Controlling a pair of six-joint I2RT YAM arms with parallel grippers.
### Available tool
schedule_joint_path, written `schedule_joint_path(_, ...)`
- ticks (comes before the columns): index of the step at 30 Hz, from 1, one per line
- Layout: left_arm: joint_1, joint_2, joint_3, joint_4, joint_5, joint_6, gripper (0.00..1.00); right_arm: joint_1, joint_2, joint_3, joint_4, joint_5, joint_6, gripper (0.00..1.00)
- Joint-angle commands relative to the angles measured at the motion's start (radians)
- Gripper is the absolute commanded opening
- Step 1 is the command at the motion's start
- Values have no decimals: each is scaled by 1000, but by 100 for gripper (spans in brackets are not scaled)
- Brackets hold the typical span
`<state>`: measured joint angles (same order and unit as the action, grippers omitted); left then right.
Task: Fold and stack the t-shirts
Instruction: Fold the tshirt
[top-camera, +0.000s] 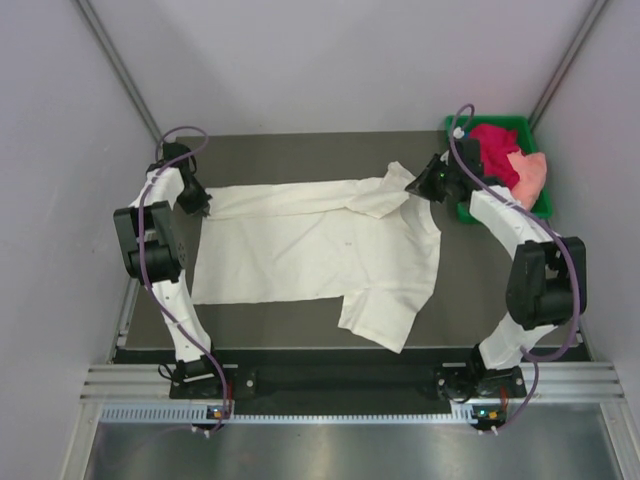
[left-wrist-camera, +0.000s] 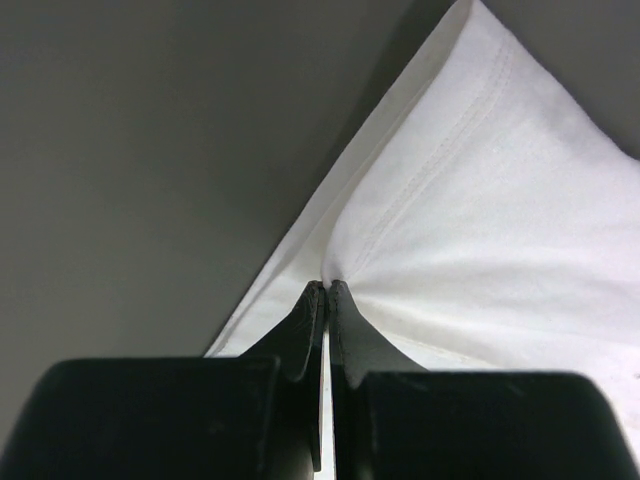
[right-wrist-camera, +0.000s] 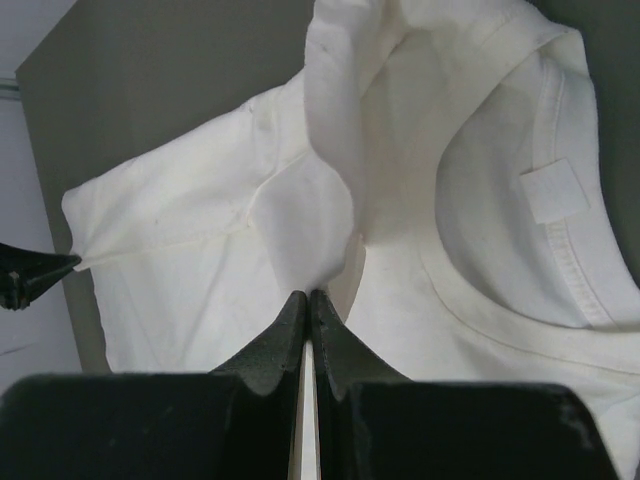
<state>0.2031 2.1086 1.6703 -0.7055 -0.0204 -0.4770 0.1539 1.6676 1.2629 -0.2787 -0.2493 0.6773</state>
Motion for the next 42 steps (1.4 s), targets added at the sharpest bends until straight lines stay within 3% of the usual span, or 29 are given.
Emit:
schedule_joint_path(1, 7, 4, 40, -29, -50, 26, 0, -13, -65, -11, 16, -16, 11, 0)
schedule_joint_path(11, 5, 8, 20, -54, -71, 22, 0, -14, -80, -154, 79, -24, 31, 1)
schedule_joint_path(17, 4, -13, 52, -115, -118, 14, 34, -13, -78, -177, 23, 33, -22, 21)
schedule_joint_path(18, 2, -22, 55, -117, -124, 11, 37, -14, -80, -166, 0, 74, -36, 29)
schedule_joint_path(24, -46, -75, 89, -103, -75, 5, 42, -11, -69, -109, -48, 111, -122, 42)
schedule_joint_path(28, -131, -136, 13, 0, 150, 26, 41, -8, -54, -82, -28, 79, -234, 43)
schedule_joint_path(32, -200, -225, -148, 268, 400, -61, 42, 21, -22, -46, -31, 36, -373, 41)
schedule_joint_path(36, -191, -231, -210, 348, 468, -166, 42, 127, -6, -34, -10, 102, -482, 38)
schedule_joint_path(42, -107, -104, -129, 272, 421, -204, 43, 302, 93, 18, 26, 218, -668, 35)
